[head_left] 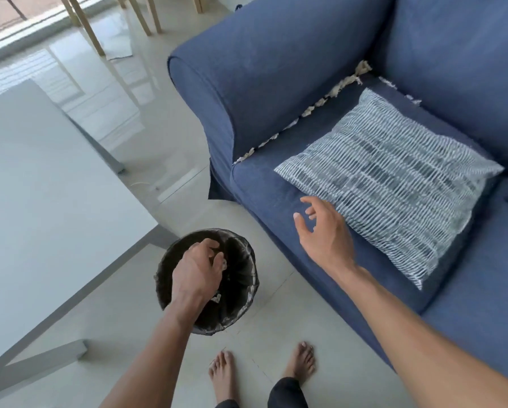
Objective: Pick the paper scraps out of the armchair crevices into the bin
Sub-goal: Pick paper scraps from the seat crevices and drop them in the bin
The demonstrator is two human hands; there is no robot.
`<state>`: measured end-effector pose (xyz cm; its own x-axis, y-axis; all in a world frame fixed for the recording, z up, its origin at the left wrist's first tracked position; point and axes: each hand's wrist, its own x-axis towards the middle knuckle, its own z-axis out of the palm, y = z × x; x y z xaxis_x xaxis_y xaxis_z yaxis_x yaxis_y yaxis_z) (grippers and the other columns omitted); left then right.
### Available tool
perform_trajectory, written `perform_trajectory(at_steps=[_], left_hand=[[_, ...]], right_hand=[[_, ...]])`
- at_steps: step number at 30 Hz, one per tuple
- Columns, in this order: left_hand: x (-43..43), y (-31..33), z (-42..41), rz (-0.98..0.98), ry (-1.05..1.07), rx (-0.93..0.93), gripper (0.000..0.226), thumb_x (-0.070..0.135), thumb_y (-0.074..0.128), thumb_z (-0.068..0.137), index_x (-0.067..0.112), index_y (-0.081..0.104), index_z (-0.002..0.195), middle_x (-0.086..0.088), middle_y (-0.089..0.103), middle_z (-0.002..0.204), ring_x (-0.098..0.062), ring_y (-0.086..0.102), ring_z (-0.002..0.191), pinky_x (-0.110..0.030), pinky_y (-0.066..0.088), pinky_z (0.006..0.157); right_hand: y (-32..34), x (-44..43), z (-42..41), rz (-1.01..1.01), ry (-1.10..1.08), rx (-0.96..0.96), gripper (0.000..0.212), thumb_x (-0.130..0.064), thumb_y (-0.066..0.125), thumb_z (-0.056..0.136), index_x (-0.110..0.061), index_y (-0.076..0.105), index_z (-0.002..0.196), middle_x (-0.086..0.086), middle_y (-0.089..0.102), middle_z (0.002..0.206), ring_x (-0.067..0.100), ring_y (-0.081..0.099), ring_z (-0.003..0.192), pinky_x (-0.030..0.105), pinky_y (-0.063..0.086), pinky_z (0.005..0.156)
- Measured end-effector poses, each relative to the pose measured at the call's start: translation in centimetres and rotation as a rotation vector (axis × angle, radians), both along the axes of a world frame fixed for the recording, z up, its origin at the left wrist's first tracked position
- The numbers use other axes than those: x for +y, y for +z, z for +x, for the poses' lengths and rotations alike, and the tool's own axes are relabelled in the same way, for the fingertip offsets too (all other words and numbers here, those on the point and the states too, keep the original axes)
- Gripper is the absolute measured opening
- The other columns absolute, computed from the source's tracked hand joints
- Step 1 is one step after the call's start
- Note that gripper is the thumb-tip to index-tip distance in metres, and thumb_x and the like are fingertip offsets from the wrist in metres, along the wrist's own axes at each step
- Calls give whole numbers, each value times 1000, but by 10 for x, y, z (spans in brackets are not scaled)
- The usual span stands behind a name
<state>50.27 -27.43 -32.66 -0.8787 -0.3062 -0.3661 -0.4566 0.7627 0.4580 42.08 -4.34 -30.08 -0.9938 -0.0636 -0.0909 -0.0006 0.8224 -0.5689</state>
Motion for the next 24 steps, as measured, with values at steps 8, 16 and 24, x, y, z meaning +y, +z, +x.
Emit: perform_trajectory(at_steps=[8, 16, 24], left_hand=[[138, 54, -140, -23, -244, 274, 25, 29, 51, 99, 25, 59, 123, 0, 62, 120, -24, 66, 94, -40, 54, 76], [260, 83, -247, -98, -485, 430, 27, 34, 53, 99, 23, 58, 123, 1, 62, 117, -23, 65, 82, -34, 50, 67], [310, 78, -314, 4, -458, 466, 31, 40, 58, 94, 23, 61, 120, 3, 64, 113, -19, 64, 97, -33, 48, 73]], right_hand=[[42, 126, -71, -14, -184, 233, 31, -34, 58, 99, -16, 62, 124, 0, 62, 110, 20, 60, 101, 34, 50, 82], [32, 247, -118, -22, -461, 263, 35, -39, 62, 96, -15, 63, 122, 4, 63, 116, 25, 58, 112, 29, 34, 93], [27, 277, -189, -46, -464, 161, 38, -35, 61, 97, -13, 61, 128, 8, 61, 121, 29, 58, 116, 43, 43, 99]])
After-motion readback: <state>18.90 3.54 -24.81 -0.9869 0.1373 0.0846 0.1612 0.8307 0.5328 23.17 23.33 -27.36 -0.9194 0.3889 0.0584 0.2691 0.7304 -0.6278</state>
